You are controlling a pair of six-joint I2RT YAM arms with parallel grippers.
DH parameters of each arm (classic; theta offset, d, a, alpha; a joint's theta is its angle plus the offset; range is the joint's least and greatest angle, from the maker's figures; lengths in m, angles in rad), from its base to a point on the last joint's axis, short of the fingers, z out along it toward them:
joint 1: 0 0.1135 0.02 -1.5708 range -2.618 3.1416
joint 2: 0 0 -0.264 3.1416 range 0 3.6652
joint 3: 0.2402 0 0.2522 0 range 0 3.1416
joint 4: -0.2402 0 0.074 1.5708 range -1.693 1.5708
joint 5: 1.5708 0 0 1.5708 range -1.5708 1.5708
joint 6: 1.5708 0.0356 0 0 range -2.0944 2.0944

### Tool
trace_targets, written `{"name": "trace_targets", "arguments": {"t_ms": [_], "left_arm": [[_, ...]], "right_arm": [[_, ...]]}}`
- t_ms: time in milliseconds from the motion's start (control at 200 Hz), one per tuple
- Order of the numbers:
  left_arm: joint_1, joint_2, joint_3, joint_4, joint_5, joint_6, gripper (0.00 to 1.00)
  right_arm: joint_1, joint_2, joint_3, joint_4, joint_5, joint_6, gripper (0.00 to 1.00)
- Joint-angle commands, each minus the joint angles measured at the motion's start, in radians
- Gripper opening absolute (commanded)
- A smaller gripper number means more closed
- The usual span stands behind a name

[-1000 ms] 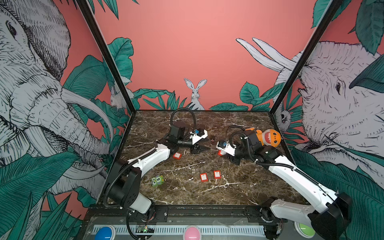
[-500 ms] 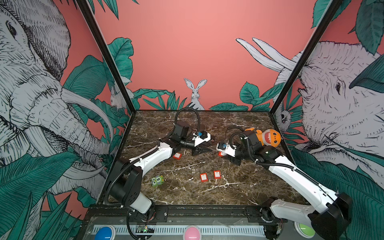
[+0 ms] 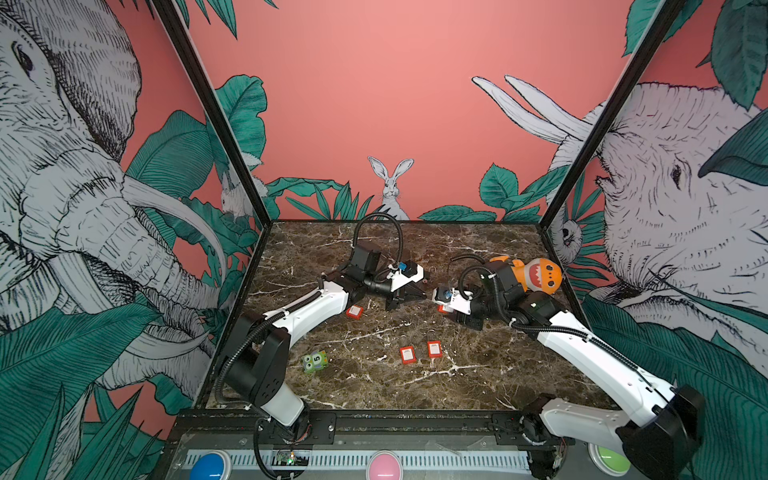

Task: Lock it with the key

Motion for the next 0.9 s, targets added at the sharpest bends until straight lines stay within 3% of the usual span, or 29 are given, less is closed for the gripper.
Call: {"name": "trace_targets", "arguments": {"t_ms": [0, 170, 355, 755, 895], "left_arm": [[-0.005, -0.008, -0.016, 0.135, 0.046, -0.093, 0.0], [-0.008, -0.012, -0.089, 0.405, 0.037, -0.247, 0.0], [-0.026, -0.001, -0.102, 0.469, 0.045, -0.265, 0.0], [-0.06, 0.011, -0.108, 0.504, 0.063, -0.275, 0.0], [-0.061, 0.007, -0.108, 0.49, 0.058, -0.259, 0.0]], "right_arm": [[-0.002, -0.019, 0.044, -0.01, 0.019, -0.039, 0.72], [-0.069, -0.016, 0.078, -0.122, -0.023, -0.038, 0.75], [-0.131, 0.016, 0.121, -0.201, -0.042, -0.048, 0.71], [-0.15, 0.091, 0.201, -0.297, -0.128, -0.081, 0.39], [-0.15, 0.094, 0.213, -0.314, -0.155, -0.086, 0.32]]}}
